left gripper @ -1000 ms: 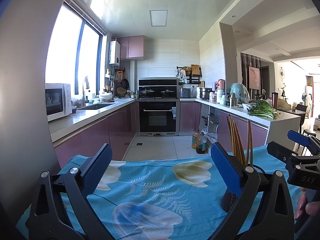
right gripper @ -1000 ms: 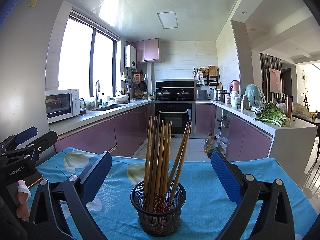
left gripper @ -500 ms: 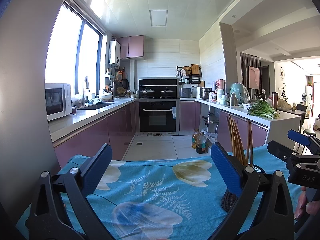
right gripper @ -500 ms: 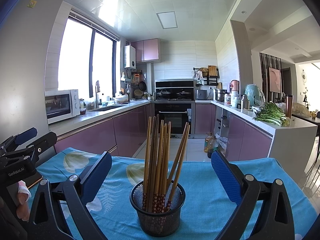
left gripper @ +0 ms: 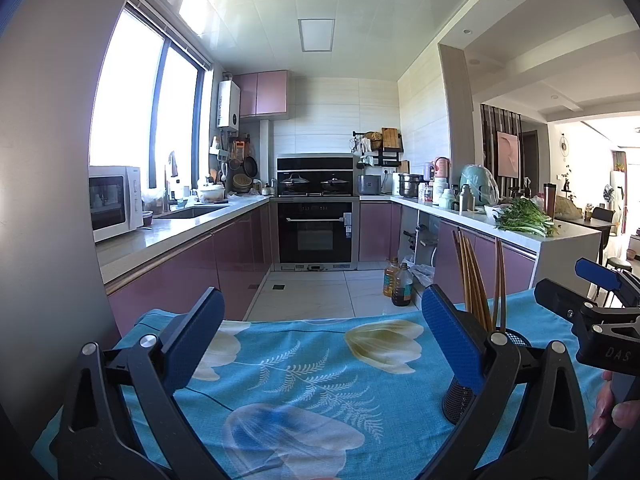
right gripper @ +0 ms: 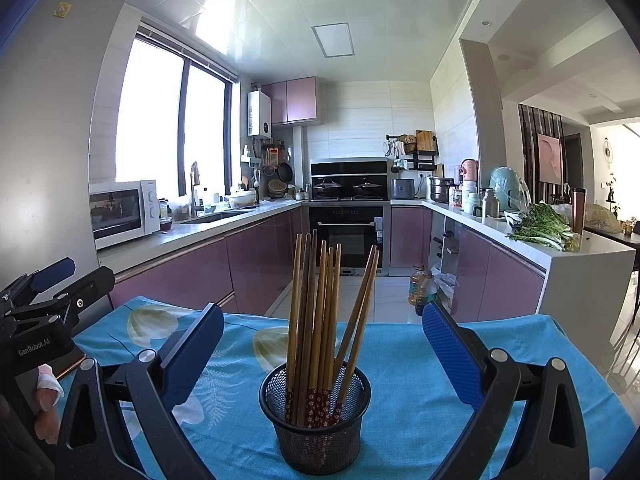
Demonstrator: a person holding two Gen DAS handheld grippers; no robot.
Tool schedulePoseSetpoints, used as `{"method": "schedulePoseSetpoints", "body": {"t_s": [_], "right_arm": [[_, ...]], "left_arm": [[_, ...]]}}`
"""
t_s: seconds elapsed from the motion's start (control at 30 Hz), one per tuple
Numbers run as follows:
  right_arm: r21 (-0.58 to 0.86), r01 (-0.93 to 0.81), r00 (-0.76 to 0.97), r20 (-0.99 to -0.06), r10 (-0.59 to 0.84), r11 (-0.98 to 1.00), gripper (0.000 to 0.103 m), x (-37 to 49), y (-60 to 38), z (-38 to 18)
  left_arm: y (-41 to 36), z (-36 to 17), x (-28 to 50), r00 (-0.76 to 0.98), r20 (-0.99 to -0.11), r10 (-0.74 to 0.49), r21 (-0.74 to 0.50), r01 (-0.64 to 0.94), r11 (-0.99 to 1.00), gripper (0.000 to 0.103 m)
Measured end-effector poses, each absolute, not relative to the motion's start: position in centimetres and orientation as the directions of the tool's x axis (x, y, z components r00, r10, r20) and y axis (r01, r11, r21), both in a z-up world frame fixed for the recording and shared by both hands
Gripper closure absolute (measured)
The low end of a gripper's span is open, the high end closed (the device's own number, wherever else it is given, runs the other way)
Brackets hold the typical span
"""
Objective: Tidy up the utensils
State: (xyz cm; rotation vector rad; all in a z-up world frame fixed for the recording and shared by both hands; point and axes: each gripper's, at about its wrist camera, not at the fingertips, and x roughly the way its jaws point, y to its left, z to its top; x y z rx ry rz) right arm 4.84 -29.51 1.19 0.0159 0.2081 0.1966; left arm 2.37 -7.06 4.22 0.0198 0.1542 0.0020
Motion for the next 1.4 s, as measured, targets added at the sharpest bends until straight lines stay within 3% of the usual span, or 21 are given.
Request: {"method": "schedulePoseSetpoints", "body": {"t_s": [1.4], "right_arm": [[0.045,-0.190,0.959,-0.206,0.195,0.981,0.007,5.07,-29.59,1.34]], "left_arm": [[-7.12,4.15,2.49,0.988,-0.155,0.003,0.019,0.000,1.000,0.006]]}}
